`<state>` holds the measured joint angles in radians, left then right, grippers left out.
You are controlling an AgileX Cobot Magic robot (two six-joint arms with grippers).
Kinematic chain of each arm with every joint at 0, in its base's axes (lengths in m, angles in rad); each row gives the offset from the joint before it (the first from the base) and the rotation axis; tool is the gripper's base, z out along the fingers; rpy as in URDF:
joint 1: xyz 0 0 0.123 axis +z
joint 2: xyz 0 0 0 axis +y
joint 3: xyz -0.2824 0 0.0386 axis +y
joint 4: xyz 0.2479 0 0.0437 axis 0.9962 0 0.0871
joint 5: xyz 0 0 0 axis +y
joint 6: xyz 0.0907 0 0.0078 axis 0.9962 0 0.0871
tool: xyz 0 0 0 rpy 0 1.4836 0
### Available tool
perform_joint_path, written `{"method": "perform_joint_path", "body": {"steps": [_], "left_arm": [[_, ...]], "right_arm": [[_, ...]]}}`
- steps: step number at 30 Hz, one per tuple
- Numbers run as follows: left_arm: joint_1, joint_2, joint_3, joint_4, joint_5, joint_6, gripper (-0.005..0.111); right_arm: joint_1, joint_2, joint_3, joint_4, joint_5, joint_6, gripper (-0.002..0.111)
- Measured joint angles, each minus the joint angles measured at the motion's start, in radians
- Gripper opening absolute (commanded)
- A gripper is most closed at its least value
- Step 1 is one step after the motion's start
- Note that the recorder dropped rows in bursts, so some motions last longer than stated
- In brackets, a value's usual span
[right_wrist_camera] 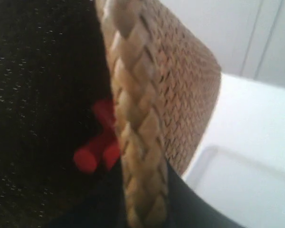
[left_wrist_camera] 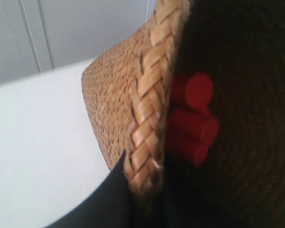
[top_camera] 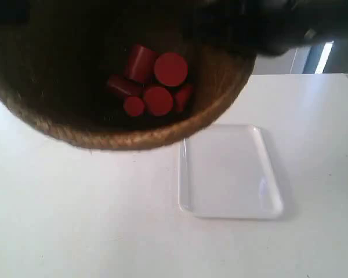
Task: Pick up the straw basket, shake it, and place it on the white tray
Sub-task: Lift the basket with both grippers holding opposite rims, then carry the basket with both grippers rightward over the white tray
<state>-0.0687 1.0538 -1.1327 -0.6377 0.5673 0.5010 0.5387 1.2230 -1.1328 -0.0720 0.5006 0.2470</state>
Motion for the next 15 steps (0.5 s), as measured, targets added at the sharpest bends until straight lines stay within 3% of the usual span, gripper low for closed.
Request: {"method": "perform_joint_path", "body": {"steps": [4, 15], "left_arm": [[0.012, 0.075, 0.065, 0.048, 0.021, -0.004, 0.0], [0.015, 0.063, 0.063, 0.033, 0.026, -0.013, 0.0]], "right_arm": [[-0.009, 0.088, 0.05, 0.007, 0.02, 0.035, 0.0], [-0.009, 0.129, 0.029, 0.01, 0.064, 0.045, 0.0]]}}
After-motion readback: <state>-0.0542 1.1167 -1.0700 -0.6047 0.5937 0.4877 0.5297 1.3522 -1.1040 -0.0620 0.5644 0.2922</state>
